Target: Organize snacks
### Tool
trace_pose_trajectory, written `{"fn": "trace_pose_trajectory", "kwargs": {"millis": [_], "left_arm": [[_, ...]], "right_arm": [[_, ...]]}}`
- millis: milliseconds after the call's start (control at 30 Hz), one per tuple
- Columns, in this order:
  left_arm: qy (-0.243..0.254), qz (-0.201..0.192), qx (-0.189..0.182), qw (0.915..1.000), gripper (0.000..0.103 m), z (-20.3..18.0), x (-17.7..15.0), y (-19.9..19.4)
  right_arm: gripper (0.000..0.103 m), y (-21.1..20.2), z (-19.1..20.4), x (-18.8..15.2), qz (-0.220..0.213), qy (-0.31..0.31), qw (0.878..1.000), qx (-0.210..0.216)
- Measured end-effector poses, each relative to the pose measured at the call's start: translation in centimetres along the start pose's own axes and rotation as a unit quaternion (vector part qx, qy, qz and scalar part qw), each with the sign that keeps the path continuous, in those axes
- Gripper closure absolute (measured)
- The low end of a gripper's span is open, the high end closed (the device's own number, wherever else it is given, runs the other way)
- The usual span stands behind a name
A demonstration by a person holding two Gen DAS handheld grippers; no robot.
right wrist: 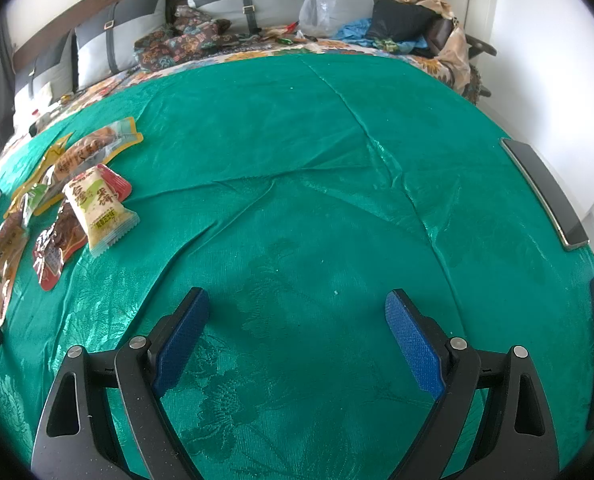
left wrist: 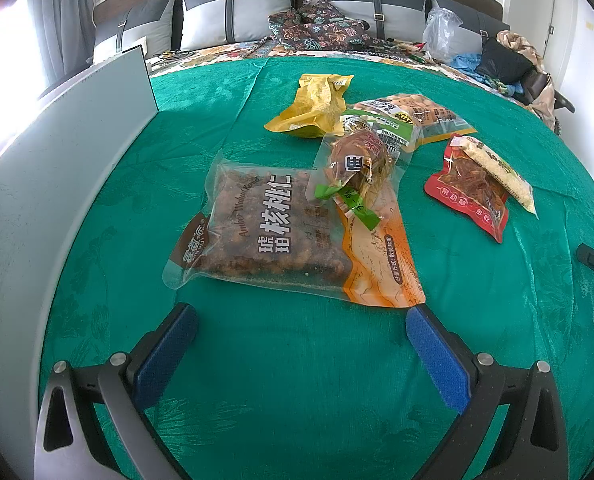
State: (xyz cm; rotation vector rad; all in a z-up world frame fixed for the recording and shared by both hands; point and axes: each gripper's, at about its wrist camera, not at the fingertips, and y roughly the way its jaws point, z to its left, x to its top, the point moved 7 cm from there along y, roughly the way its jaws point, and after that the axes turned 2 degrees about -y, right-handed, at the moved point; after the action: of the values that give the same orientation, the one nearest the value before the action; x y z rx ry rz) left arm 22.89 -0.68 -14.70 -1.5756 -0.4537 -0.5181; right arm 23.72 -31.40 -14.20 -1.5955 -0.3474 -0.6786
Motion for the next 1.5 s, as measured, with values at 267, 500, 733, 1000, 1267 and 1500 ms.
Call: {"fn": "trace_pose_trajectory", "kwargs": {"millis": [267, 500, 733, 1000, 1267, 1500], "left_arm": [[0.0, 0.0, 0.0, 1.0, 0.0, 0.0, 0.0, 0.0], [0.0, 0.0, 0.0, 1.0, 0.0, 0.0, 0.0, 0.0], [0.0, 0.0, 0.001, 1.0, 0.0, 0.0, 0.0, 0.0], [0.001, 0.0, 0.001, 1.0, 0.0, 0.0, 0.0, -0.1], [0.023, 0.024, -0.016, 0.9993, 0.0, -0.1, 0.0, 0.0], [0.053, 0.023, -0.074, 0.9956, 0.006, 0.2, 5.0, -1.8]], "right_arm": [[0.011, 0.0, 0.0, 0.0, 0.0, 0.0, 1.0, 0.0], [0.011, 0.0, 0.0, 0.0, 0.0, 0.0, 1.0, 0.0], [0.011, 0.0, 0.0, 0.0, 0.0, 0.0, 1.0, 0.0], [0.011, 0.0, 0.0, 0.0, 0.0, 0.0, 1.0, 0.0], [0.011, 0.0, 0.0, 0.0, 0.0, -0.001, 1.0, 0.0], [0.011, 0.0, 0.0, 0.0, 0.0, -0.001, 1.0, 0.0]]}}
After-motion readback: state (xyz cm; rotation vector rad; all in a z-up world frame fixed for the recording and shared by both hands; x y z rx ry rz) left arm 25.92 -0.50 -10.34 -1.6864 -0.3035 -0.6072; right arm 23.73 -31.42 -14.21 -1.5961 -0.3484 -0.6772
